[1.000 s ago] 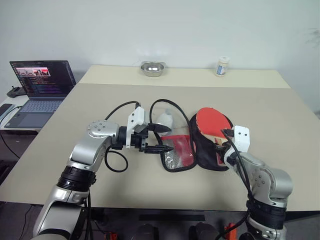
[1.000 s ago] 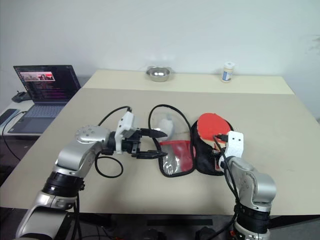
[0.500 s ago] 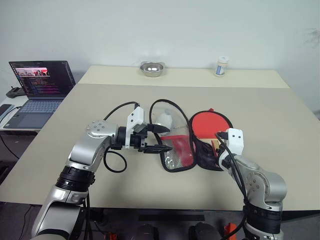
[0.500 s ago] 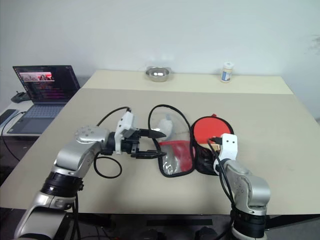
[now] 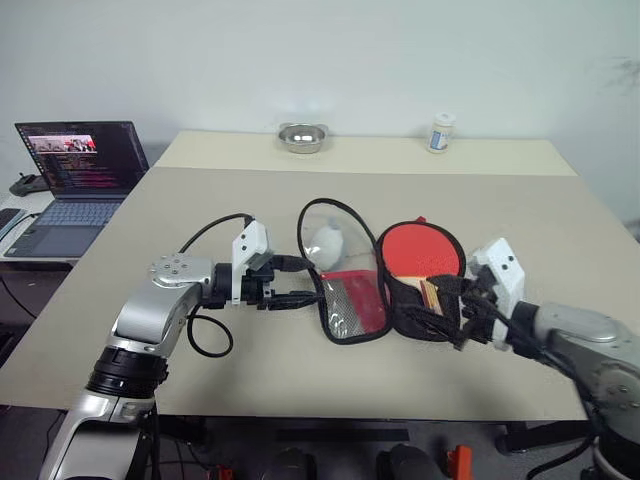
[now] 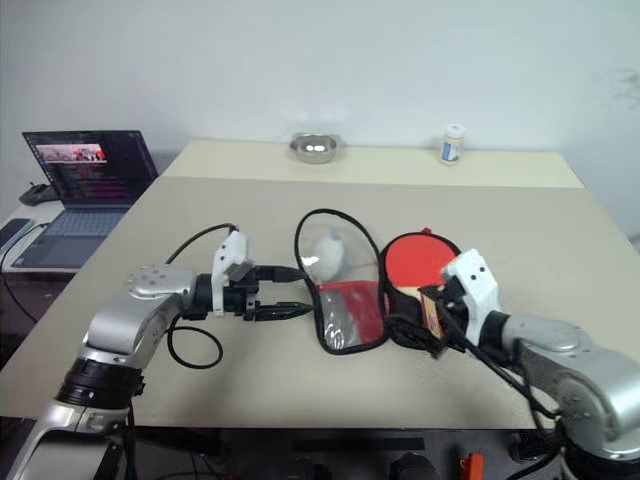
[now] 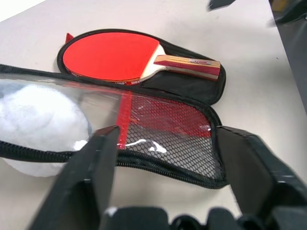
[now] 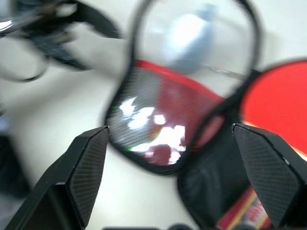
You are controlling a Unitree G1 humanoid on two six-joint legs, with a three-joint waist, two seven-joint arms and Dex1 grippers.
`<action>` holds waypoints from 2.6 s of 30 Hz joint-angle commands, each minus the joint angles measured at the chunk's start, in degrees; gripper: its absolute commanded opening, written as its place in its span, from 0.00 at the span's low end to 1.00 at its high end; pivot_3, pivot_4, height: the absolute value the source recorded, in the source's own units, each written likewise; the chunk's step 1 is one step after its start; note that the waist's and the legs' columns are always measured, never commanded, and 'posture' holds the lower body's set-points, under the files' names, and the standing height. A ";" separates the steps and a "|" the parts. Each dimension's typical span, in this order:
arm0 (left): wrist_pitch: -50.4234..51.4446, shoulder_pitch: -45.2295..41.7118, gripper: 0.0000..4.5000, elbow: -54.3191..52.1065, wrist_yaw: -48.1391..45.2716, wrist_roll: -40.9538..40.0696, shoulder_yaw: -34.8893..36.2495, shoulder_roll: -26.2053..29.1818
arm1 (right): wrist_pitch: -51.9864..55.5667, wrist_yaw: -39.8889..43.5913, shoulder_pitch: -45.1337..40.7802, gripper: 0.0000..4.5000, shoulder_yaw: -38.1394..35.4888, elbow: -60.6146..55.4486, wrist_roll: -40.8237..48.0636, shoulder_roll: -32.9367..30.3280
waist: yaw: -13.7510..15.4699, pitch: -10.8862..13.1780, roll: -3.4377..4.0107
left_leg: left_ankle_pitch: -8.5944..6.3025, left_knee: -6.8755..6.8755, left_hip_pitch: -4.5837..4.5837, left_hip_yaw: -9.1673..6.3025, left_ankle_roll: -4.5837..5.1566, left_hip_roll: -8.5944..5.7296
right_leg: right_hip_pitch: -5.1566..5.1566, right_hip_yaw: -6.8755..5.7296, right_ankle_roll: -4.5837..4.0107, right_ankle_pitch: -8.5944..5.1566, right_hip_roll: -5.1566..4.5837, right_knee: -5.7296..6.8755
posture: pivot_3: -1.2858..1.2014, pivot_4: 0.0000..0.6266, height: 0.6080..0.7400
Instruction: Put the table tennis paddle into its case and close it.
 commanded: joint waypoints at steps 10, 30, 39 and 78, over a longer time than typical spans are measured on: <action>-5.88 -4.12 0.01 14.48 0.02 9.16 -1.38 3.93 | -9.11 7.96 0.87 1.00 -10.16 4.96 4.48 -16.68 | 0.74 0.03 -0.08 | -0.01 -0.04 -0.08 0.01 0.00 0.04 | -0.03 0.00 -0.12 0.05 -0.04 -0.12 | 0.52 0.24 1.00; -4.37 -26.14 0.01 21.15 -1.11 2.60 -6.81 -32.55 | -9.77 4.37 5.74 1.00 -15.02 8.47 6.05 -22.94 | 1.51 0.03 -0.14 | -0.02 0.13 -0.39 -0.17 0.05 -0.14 | -0.06 -0.08 -0.06 0.07 0.05 -0.25 | 0.52 0.24 1.00; -6.35 -20.92 0.01 18.19 -4.34 3.44 -5.66 -25.24 | -12.51 0.33 7.61 1.00 -10.83 11.84 3.07 -19.81 | 0.62 0.03 -0.14 | 0.00 0.09 -0.25 -0.32 0.02 0.04 | -0.06 -0.08 0.16 -0.08 0.31 -0.05 | 0.52 0.24 1.00; 0.85 -7.58 0.00 -2.72 -1.39 -1.22 0.78 -3.94 | -23.53 -1.76 -5.97 0.81 17.88 51.69 -22.37 1.35 | 0.08 -0.07 -0.29 | 0.01 0.11 0.35 -0.04 0.00 0.09 | 0.38 0.01 -0.07 0.05 0.21 0.06 | 0.52 0.24 1.00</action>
